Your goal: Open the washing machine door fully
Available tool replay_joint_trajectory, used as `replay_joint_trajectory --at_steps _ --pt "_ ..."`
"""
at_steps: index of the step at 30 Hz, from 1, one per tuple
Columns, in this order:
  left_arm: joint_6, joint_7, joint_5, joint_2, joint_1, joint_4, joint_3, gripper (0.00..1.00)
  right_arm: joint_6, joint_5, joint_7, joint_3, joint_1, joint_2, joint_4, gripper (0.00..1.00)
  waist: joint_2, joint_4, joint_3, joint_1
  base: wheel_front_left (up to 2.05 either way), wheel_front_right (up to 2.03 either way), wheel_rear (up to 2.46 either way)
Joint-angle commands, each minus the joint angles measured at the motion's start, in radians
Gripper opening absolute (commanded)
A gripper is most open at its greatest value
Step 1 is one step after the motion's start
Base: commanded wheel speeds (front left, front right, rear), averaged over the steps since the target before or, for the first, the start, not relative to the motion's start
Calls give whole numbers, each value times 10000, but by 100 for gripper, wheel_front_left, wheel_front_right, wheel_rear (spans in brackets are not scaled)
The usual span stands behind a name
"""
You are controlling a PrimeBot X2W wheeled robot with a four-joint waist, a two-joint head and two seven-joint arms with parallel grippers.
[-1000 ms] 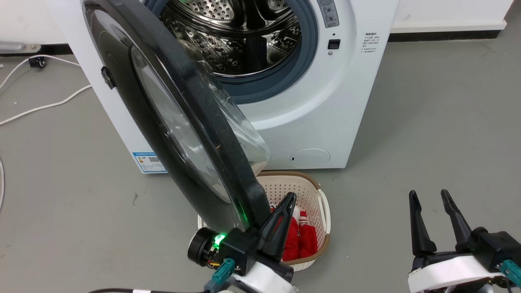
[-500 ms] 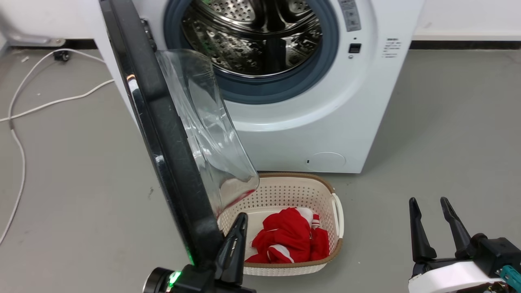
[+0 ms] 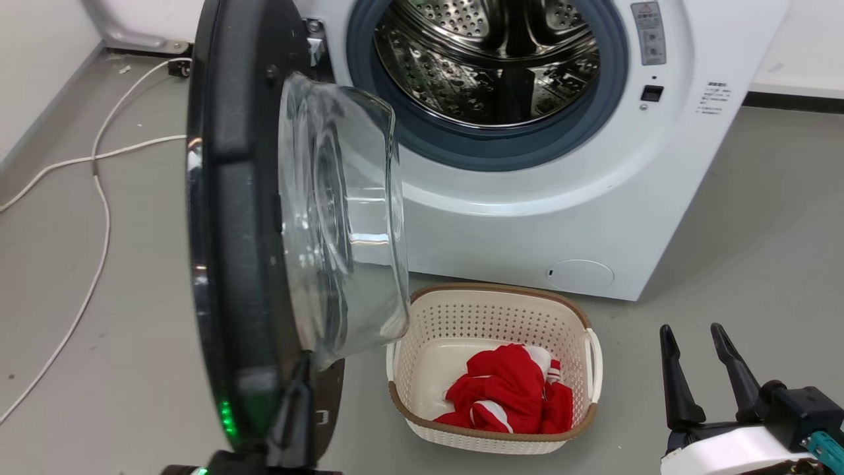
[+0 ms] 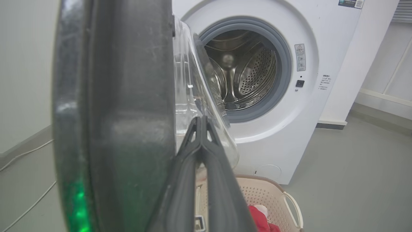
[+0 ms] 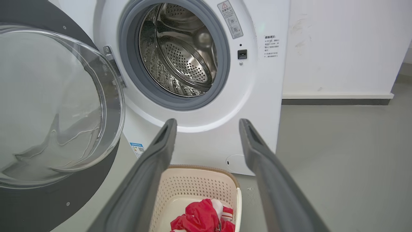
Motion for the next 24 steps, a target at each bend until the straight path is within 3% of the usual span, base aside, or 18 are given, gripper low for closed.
replay_joint_trajectory --at_steps 1,12,17,24 --pt "90 39 -69 164 40 -9 239 0 -7 -54 22 -3 30 18 -64 100 0 103 2 0 0 0 0" --pt "49 -150 -1519 1114 -629 508 2809 0 -7 -252 263 -33 -145 18 -324 100 0 180 141 0 0 0 0" --pt "-356 -226 -2311 1799 -1244 1656 4016 0 -7 -369 382 -68 -271 18 -472 100 0 57 362 0 0 0 0" --pt "-1164 -385 -2705 2504 -2457 3670 4816 0 -7 -494 430 -79 -450 16 -648 100 0 -81 673 0 0 0 0"
